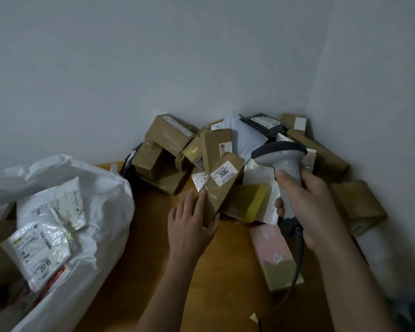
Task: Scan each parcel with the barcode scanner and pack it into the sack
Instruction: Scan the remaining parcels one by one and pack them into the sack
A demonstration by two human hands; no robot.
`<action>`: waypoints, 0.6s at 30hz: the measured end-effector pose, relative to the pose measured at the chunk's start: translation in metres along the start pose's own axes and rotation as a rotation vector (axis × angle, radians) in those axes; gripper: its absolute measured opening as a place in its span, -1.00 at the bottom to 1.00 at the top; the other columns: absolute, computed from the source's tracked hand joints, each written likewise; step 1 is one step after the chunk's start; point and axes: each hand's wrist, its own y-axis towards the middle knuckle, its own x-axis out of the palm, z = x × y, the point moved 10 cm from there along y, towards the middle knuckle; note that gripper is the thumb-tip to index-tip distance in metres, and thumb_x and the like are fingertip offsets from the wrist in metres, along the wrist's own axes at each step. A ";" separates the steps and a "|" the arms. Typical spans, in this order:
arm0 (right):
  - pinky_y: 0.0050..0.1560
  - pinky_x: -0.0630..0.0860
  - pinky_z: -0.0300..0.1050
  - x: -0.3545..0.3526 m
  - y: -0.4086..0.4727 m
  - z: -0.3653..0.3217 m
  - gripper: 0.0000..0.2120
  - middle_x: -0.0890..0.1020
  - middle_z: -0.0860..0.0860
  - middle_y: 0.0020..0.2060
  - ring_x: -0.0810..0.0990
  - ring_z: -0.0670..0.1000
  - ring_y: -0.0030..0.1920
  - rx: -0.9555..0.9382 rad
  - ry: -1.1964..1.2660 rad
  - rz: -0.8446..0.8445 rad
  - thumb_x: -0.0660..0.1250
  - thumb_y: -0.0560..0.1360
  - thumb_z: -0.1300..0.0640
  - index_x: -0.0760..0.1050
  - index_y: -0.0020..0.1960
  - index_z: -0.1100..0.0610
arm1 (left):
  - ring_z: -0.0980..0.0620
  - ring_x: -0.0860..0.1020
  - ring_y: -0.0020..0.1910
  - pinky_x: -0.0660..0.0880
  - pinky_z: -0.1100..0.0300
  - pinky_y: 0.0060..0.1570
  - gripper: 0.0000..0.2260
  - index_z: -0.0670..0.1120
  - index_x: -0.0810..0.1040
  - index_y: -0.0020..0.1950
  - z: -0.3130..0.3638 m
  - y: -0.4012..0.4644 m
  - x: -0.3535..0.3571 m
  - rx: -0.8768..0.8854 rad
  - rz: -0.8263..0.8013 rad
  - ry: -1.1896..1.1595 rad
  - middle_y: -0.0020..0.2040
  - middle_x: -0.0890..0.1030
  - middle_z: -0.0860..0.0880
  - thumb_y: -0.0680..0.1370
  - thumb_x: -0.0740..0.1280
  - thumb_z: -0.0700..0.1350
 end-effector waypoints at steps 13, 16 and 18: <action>-0.37 0.50 -0.12 -0.033 -0.010 0.003 -0.84 0.57 0.06 -0.31 0.56 -0.02 -0.37 -0.030 0.079 0.109 0.36 0.55 -0.03 0.53 0.03 0.05 | -0.01 0.55 0.17 0.50 0.17 0.02 -0.58 -0.09 0.45 0.39 -0.117 -0.040 0.001 -0.939 0.322 -1.170 0.23 0.56 -0.07 0.59 0.33 0.05; -0.43 0.48 -0.17 -0.020 -0.010 0.007 -0.83 0.56 0.06 -0.34 0.52 -0.08 -0.44 -0.029 0.075 0.086 0.37 0.54 0.01 0.53 0.05 0.09 | -0.02 0.58 0.05 0.58 0.09 -0.05 -0.61 -0.13 0.47 0.33 -0.111 -0.057 0.016 -1.118 0.258 -1.449 0.15 0.58 -0.08 0.58 0.34 0.04; -0.44 0.47 -0.18 -0.011 -0.011 0.015 -0.80 0.56 0.07 -0.32 0.52 -0.09 -0.45 -0.006 0.085 0.073 0.38 0.53 -0.01 0.51 0.07 0.07 | -0.05 0.62 -0.03 0.62 0.10 -0.26 -0.67 -0.10 0.46 0.27 -0.101 -0.062 0.022 -1.170 0.216 -1.646 0.06 0.59 -0.10 0.58 0.36 0.02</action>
